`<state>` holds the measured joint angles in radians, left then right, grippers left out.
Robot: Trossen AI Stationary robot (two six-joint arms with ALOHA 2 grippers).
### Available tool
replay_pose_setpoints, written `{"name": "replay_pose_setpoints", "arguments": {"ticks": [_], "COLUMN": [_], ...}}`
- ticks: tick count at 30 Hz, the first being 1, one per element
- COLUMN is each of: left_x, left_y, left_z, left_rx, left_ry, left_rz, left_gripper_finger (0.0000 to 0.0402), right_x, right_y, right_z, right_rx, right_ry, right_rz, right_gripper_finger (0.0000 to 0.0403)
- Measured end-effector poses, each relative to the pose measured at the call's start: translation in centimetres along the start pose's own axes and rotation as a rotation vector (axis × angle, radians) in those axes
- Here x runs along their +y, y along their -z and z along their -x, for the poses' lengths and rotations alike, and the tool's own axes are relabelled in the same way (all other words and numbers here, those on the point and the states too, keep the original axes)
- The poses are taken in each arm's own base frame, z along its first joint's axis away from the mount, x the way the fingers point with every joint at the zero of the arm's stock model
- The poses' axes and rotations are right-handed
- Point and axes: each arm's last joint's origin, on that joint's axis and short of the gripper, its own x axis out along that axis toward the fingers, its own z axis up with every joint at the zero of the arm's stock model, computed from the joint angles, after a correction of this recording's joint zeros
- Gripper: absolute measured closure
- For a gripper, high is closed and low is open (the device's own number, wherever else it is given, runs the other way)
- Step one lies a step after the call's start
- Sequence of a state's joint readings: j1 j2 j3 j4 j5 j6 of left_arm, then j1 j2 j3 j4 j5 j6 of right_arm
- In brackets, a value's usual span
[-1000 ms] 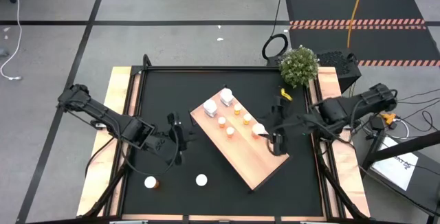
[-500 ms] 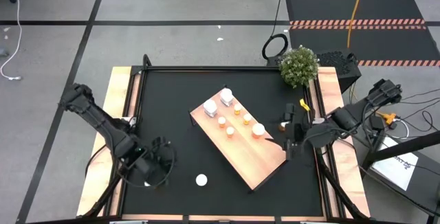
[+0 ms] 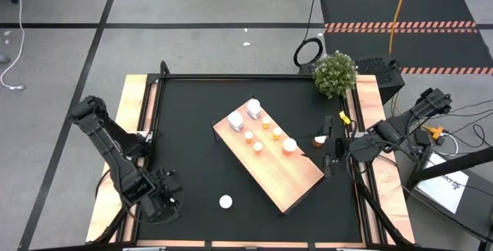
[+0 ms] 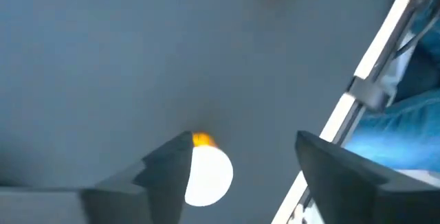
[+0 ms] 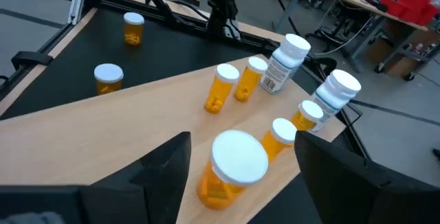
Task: Pick and place medicine bottles onto shelf by color
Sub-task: Put the large orange pill bottle on the shelf aligned with the other large orange pill bottle
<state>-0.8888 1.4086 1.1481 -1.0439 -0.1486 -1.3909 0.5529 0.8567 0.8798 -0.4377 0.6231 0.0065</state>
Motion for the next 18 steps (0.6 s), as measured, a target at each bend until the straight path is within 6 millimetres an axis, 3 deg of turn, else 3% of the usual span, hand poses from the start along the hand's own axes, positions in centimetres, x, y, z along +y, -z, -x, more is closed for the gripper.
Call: {"name": "replay_pose_setpoints", "arguments": {"ticks": [8,18], "left_x": [-1.0,-1.5], "left_y": [2.4,3.5], "left_z": [-1.9,-4.3], "left_rx": [0.034,0.100], "left_ry": [-0.075,-0.175], "left_rz": [-0.073,-0.107], "left_gripper_finger": [0.0070,0.0053], "right_x": [0.0,0.1], "right_y": [1.0,1.6], "right_z": [0.2,0.0], "right_rx": [0.002,0.011], "right_ry": [-0.052,-0.051], "right_rz": [-0.008,0.004], "right_gripper_finger": [0.0147,0.0147]}}
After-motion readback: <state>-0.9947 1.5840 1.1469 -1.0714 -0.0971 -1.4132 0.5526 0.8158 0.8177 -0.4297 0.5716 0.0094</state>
